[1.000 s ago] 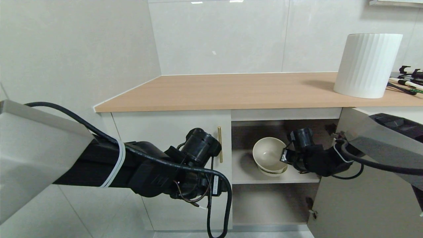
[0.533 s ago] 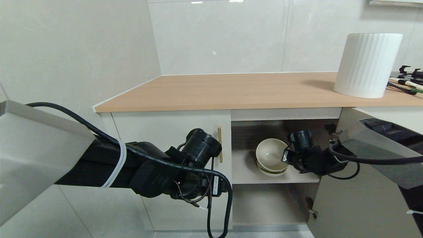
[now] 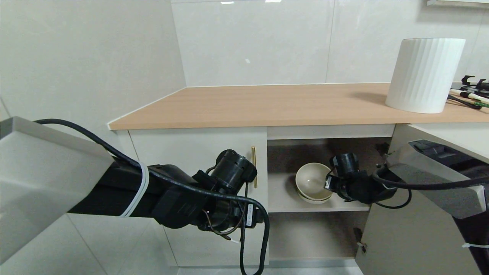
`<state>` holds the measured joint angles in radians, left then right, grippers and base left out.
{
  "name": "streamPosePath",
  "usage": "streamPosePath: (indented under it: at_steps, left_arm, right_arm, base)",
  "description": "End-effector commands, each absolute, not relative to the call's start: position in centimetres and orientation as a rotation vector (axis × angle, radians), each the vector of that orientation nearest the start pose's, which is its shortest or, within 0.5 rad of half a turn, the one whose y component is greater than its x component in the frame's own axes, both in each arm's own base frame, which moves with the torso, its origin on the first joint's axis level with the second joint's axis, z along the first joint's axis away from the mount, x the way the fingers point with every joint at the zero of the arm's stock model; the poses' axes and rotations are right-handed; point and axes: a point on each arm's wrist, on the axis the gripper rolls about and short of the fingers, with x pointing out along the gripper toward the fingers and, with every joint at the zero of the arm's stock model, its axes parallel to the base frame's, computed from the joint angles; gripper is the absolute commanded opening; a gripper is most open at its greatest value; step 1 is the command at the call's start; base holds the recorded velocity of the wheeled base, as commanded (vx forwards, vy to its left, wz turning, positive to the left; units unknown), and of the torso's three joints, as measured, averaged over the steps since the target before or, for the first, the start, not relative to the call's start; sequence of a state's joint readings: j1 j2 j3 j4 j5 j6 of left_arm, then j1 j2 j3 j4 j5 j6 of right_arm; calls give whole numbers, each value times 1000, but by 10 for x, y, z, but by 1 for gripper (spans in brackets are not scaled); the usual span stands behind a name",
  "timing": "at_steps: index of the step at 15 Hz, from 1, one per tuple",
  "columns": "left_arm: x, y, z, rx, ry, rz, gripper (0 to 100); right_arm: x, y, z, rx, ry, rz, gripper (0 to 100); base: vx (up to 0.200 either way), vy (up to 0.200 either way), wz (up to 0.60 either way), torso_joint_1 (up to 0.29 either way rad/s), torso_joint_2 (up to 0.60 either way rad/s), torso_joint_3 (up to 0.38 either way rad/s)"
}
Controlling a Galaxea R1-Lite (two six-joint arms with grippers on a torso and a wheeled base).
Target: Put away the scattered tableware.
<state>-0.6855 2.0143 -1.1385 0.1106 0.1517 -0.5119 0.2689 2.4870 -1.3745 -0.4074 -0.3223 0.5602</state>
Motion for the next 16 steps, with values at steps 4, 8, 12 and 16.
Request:
streamPosePath:
  at_steps: [4,8,12,16]
  left_arm:
    - [277,-222,99,-60,999,-240,100]
    - [277,-222,100,-61,998,-241,100]
    - [277,-222,100,-62,998,-239,100]
    - [276,-219,109,-76,975,-243,100]
  right_arm:
    - [447,116,-10,327,639,-238,0]
    - [446,117,-10,323,649,-239,100]
    - [444,121,-8,322,650,-227,100]
    - [428,116,17,331,645,-214,100]
  base:
    - [0,0,0,0,0,0]
    - [0,0,0,0,0,0]
    - [0,0,0,0,0,0]
    - [0,0,0,0,0,0]
